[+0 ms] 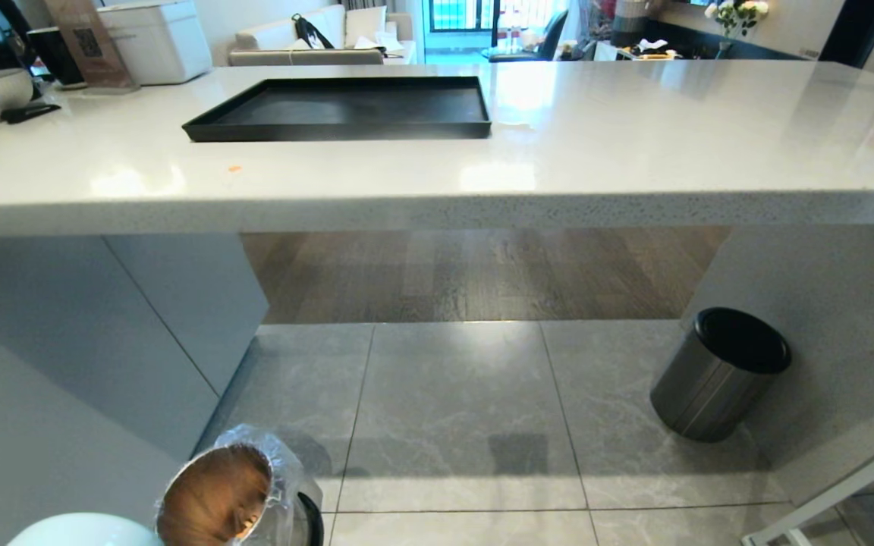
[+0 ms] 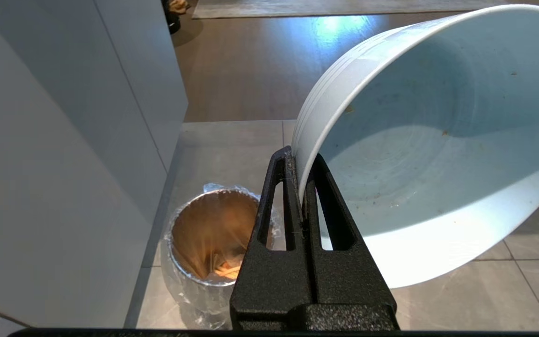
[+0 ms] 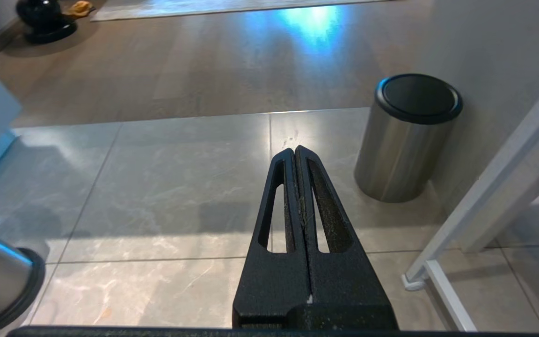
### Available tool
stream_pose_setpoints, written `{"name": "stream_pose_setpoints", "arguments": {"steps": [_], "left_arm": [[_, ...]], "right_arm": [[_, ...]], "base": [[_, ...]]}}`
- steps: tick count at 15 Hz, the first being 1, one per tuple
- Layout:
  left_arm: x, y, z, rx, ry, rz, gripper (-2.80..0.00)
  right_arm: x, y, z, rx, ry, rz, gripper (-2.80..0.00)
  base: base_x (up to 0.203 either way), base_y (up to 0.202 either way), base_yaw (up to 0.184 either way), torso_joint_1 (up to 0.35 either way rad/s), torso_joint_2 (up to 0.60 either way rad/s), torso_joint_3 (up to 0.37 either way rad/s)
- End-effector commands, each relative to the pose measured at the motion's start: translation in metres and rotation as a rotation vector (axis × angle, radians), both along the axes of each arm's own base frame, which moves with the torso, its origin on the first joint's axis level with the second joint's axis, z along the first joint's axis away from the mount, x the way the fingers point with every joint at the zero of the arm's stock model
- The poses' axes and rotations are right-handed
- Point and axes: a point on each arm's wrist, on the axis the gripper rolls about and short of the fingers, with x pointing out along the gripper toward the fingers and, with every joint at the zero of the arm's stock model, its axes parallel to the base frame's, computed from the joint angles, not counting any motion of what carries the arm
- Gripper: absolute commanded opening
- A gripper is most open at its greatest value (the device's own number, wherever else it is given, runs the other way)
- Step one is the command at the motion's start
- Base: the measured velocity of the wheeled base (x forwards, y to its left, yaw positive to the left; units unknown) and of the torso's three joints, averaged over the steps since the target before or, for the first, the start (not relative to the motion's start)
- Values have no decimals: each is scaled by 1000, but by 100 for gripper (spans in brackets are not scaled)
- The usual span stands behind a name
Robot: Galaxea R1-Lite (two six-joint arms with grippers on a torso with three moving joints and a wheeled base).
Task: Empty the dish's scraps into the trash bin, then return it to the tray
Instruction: Put the bowl back to the table
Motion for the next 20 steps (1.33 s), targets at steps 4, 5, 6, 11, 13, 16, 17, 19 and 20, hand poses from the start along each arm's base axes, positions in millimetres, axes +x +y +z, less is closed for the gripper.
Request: {"name": "stream_pose_setpoints", "arguments": {"steps": [4,5,6,11,13,16,17,19,20], "left_arm": [[0,0,0,0,-1,0,-280],[0,0,0,0,-1,0,-280],[0,0,0,0,-1,0,-280],[0,0,0,0,-1,0,-280],[0,0,0,0,-1,0,-280],[0,0,0,0,-1,0,-280],[0,0,0,0,-1,0,-280],[0,0,0,0,0,0,-280],[0,0,0,0,-1,0,-280]], "right_arm": [[0,0,0,0,1,0,-280],[0,0,0,0,1,0,-280],[0,0,0,0,-1,0,-280],[0,0,0,-7,1,0,-280],[0,0,0,-7,1,0,-280],[0,0,0,-7,1,0,-280],[0,0,0,-7,1,0,-280],[0,0,0,-7,1,0,-280],[0,0,0,-7,1,0,-280]], "base": [[0,0,0,0,0,0],[0,0,0,0,0,0],[0,0,0,0,0,0],[0,0,0,-14,-135,-155],[0,0,0,-21,-378,-399],[0,0,0,10,-425,-414],[0,0,0,33,-437,-398],[0,0,0,35,-445,-391],[0,0,0,91,-469,-388]]}}
